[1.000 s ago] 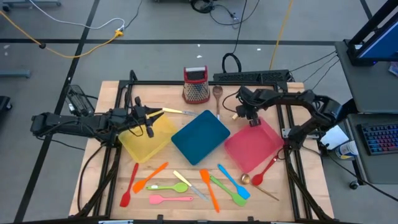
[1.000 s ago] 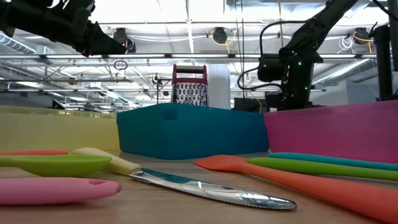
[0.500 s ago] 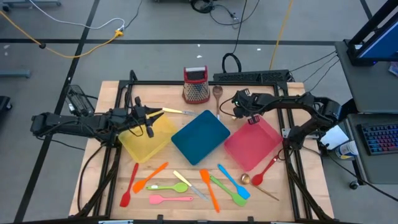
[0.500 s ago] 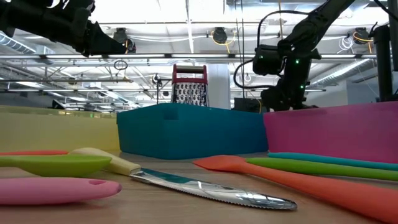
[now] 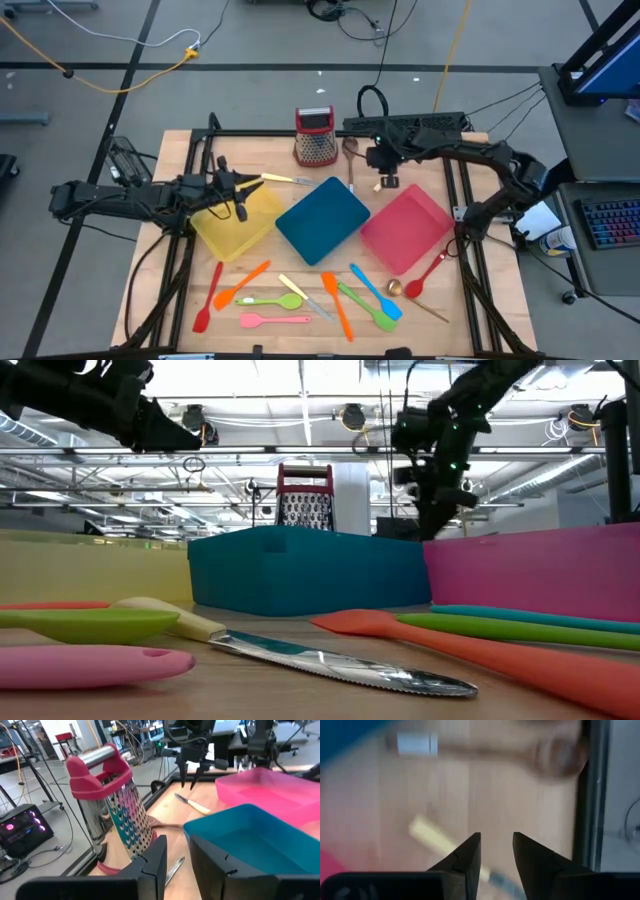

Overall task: Pick & Place Kitchen Items
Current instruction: Put the yellow table knife into the red bin

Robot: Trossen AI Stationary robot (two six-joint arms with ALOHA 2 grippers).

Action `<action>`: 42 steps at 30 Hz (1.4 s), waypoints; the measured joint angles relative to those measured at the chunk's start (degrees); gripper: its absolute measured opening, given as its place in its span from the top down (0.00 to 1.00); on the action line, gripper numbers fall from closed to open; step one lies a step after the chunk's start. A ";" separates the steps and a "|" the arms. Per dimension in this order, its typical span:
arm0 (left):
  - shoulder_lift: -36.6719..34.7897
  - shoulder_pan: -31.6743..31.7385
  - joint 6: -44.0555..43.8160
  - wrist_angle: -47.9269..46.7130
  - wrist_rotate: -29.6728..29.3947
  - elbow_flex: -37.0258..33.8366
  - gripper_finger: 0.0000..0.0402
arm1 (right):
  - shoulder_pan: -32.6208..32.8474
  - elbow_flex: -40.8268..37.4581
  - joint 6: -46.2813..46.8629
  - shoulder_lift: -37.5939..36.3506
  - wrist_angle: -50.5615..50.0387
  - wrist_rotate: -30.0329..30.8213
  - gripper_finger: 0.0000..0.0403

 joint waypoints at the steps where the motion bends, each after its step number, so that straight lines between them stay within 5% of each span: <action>1: 0.02 0.02 -0.09 -0.53 0.02 0.00 0.78 | -0.65 -0.64 -0.33 0.24 0.14 -0.05 0.73; 13: -0.01 -0.01 -2.78 -2.68 3.25 0.00 0.78 | -4.88 -2.09 -7.77 11.17 -0.01 -1.47 0.73; 22: 0.01 0.07 -2.78 -2.66 3.17 0.00 0.78 | -4.95 -2.04 -13.17 7.31 -2.06 -1.58 0.73; 27: 0.01 0.12 -2.92 -2.66 2.99 -0.01 0.78 | -5.94 -2.40 -13.21 6.83 -4.08 -7.14 0.73; 42: -0.01 0.13 -2.97 -2.62 2.93 0.00 0.78 | -6.05 -10.32 -19.23 6.67 7.80 -7.00 0.73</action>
